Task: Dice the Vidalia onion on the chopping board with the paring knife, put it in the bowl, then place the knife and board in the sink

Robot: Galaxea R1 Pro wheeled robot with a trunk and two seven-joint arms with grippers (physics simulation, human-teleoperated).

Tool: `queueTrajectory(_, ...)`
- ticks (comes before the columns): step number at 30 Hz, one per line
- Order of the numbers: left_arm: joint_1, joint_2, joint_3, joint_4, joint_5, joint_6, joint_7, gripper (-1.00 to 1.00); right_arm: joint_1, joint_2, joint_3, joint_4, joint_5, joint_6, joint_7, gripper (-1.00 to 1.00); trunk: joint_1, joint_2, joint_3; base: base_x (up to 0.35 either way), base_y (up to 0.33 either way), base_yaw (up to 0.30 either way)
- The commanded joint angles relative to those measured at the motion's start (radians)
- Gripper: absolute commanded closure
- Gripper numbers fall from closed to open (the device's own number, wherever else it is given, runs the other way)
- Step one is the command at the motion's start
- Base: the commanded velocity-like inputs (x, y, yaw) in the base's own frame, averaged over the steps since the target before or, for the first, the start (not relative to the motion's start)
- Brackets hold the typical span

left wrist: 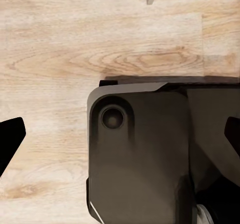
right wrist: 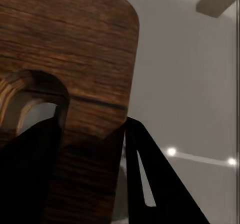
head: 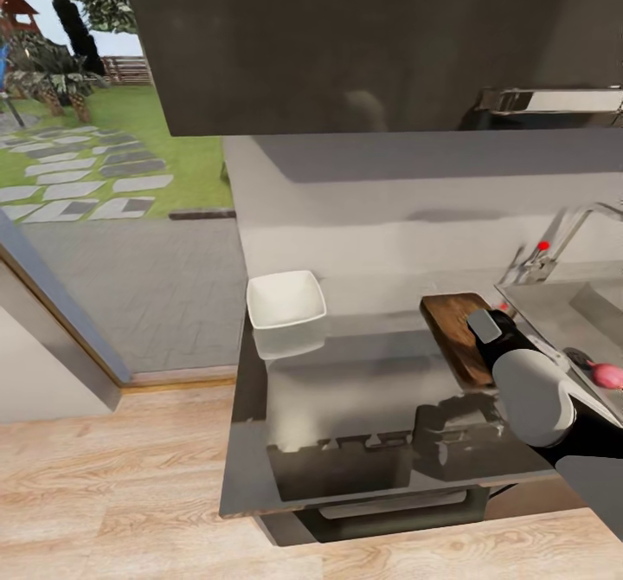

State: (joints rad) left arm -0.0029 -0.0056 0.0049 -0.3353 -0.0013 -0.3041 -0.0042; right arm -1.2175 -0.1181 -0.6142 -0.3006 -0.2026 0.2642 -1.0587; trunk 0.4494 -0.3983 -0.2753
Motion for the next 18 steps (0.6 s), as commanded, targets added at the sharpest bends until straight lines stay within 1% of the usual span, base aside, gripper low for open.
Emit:
queueTrajectory(1, 0.000, 0.000, 0.001, 0.000, 0.000, -0.003, 0.000, -1.00, -0.001, 0.000, 0.003, -0.001, -0.004, 0.009, -0.004, 1.00, 0.001, -0.002, 0.000, 0.000, 0.000, -0.085)
queueTrajectory(5, 0.000, 0.002, 0.002, 0.003, 0.004, -0.003, 0.000, -1.00, -0.001, 0.002, 0.004, 0.004, 0.009, 0.007, -0.004, 1.00, 0.001, -0.002, 0.006, 0.000, 0.000, -0.095)
queueTrajectory(11, -0.001, 0.001, 0.001, 0.006, 0.008, -0.003, 0.001, -1.00, -0.001, 0.001, 0.003, -0.002, 0.053, 0.007, -0.004, 1.00, 0.001, -0.002, 0.015, 0.000, 0.000, -0.089)
queueTrajectory(14, 0.000, 0.001, 0.001, 0.022, 0.008, -0.003, 0.000, -1.00, -0.001, 0.001, 0.003, -0.006, 0.069, 0.007, -0.004, 1.00, 0.001, -0.002, 0.020, 0.000, 0.000, -0.084)
queueTrajectory(16, 0.000, 0.001, 0.001, 0.034, 0.008, -0.003, 0.000, -1.00, -0.001, 0.001, 0.004, -0.007, 0.074, 0.007, -0.004, 1.00, 0.001, -0.002, 0.023, -0.111, 0.000, -0.084)
queueTrajectory(17, -0.001, -0.001, 0.001, 0.061, 0.007, -0.003, 0.000, -1.00, -0.001, 0.004, 0.042, -0.008, 0.076, 0.011, 0.084, 1.00, 0.001, -0.002, 0.025, -0.253, 0.000, -0.001)
queueTrajectory(18, -0.001, -0.001, 0.001, 0.062, 0.006, -0.003, 0.000, -1.00, -0.001, 0.003, 0.043, -0.008, 0.076, 0.011, 0.086, 1.00, 0.001, -0.002, 0.026, -0.253, 0.000, 0.000)
